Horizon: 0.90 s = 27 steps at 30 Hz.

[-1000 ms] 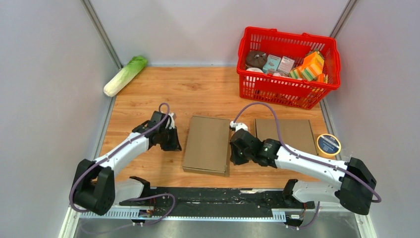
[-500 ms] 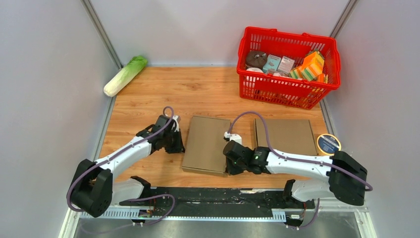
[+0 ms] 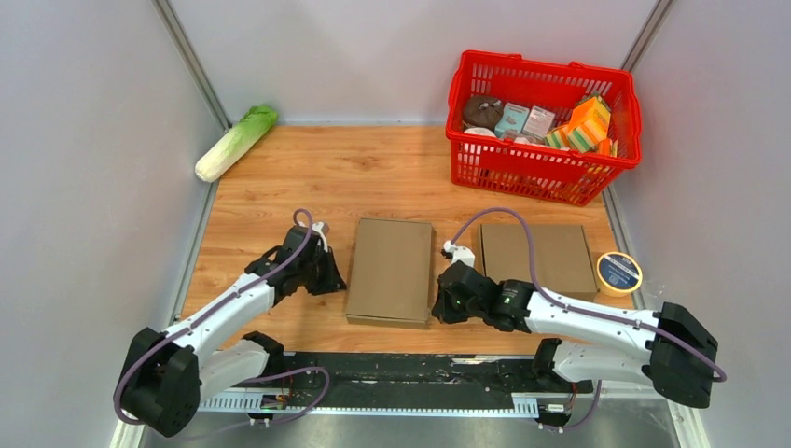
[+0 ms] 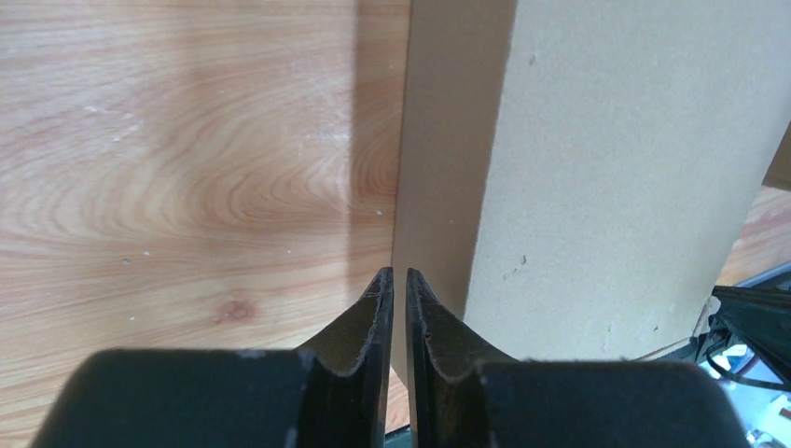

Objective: Fold the paper box

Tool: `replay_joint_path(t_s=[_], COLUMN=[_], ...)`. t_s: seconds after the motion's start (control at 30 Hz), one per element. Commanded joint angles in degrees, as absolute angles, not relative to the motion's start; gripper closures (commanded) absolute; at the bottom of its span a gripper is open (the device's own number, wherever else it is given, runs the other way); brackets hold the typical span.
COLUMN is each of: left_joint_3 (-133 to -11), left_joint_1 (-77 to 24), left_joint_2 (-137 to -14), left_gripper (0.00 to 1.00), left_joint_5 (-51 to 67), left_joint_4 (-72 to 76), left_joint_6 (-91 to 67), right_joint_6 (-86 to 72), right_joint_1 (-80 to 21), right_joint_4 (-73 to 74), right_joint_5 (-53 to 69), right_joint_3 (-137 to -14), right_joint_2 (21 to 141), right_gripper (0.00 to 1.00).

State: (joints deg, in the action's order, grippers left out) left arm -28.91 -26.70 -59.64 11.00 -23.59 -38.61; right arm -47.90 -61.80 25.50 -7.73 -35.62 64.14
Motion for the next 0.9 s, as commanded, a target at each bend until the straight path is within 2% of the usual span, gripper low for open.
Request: replay_joint_path(t_s=[0.0,0.13,0.27,0.43,0.5,0.57,0.67,0.7,0.83,0.87], left_joint_3=[-31.3,-30.2,-30.7,-29.4,-29.9,-31.5,-32.8,-33.2,-39.8,-40.9], left_joint_1=[-25.3,-25.3,-29.1,-31.1,-30.7,-27.5,-20.8,-18.9,-15.5,-15.4], left_joint_2=[-59.9,-64.2,-67.6,-67.5,-66.5,-65.0,-64.2,-64.2,-68.4,-69.8], left_gripper=[0.82,0.83,0.83,0.84,0.84,0.83,0.77,0.76,0.67,0.65], left_joint_5=[10.6,12.7,16.3,18.4,15.9,14.0,15.5,15.8,16.0,17.0], left_joint_4=[-26.5,-23.3,-16.8,-12.3,-15.4,-20.4,-22.8,-23.2,-24.3,-23.6], left_joint_6=[-37.0,-37.3,-41.4,-45.9,-44.4,-41.7,-38.4,-37.6,-34.5,-34.5], right_joint_6=[-50.3,-48.8,-47.3,-49.9,-49.0,-44.1,-36.5,-35.1,-30.0,-28.4], right_joint_1=[-62.0,-62.0,-62.0,-58.5,-54.3,-52.0,-46.6,-43.7,-36.7,-35.3], right_joint_4=[22.7,18.9,11.3,0.9,3.9,13.1,23.8,25.3,25.1,23.9], right_joint_5=[-9.2,-9.9,-4.9,2.6,1.5,-3.7,-5.9,-5.9,-1.2,4.4], right_joint_3=[-30.8,-33.0,-37.3,-34.2,-32.6,-33.3,-36.3,-37.0,-38.9,-39.9], right_joint_2=[62.0,66.5,73.2,68.7,65.7,62.3,61.6,61.5,61.6,62.0], right_gripper=[1.00,1.00,1.00,1.00,1.00,1.00,0.89,0.78,0.62,0.49])
